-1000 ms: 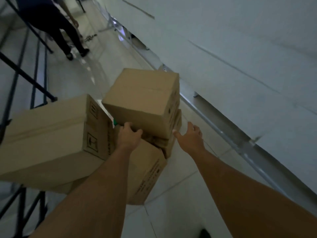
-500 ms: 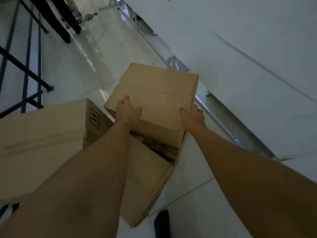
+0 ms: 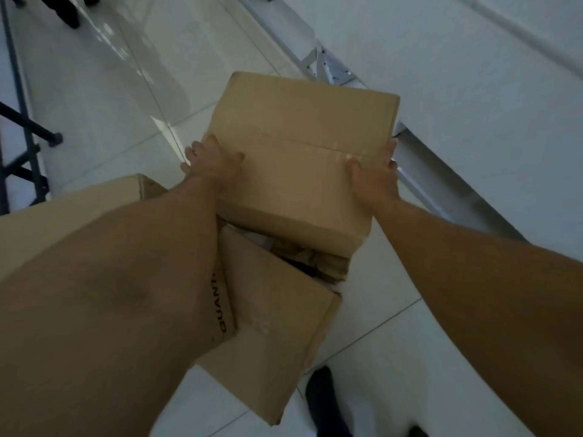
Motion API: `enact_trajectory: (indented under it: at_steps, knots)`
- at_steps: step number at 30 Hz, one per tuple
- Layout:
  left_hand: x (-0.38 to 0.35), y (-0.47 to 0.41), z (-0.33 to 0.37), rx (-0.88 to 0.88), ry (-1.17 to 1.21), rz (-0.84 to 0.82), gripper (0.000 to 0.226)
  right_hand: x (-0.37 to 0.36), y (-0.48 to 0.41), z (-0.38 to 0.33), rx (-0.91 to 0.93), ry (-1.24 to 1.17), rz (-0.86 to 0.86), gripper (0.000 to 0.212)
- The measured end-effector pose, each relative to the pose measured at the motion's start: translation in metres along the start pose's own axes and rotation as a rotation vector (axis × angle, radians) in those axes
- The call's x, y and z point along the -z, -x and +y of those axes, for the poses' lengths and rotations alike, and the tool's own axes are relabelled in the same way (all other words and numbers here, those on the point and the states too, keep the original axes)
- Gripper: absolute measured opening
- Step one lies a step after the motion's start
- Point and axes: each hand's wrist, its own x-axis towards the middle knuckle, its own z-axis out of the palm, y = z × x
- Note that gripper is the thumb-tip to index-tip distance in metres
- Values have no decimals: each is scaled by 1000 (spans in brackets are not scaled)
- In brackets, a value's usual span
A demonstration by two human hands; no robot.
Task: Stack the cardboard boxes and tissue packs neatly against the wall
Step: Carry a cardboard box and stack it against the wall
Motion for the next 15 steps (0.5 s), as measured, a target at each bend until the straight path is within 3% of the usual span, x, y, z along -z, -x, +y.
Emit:
enact_trajectory:
  at_steps: [10, 15]
  knots:
    - [-13, -45, -13, -39, 148, 23, 83, -9, -21, 15, -17, -188, 130, 96]
    - [-10, -45, -3, 3, 222, 76, 78, -3, -29, 19, -45, -456, -8, 81]
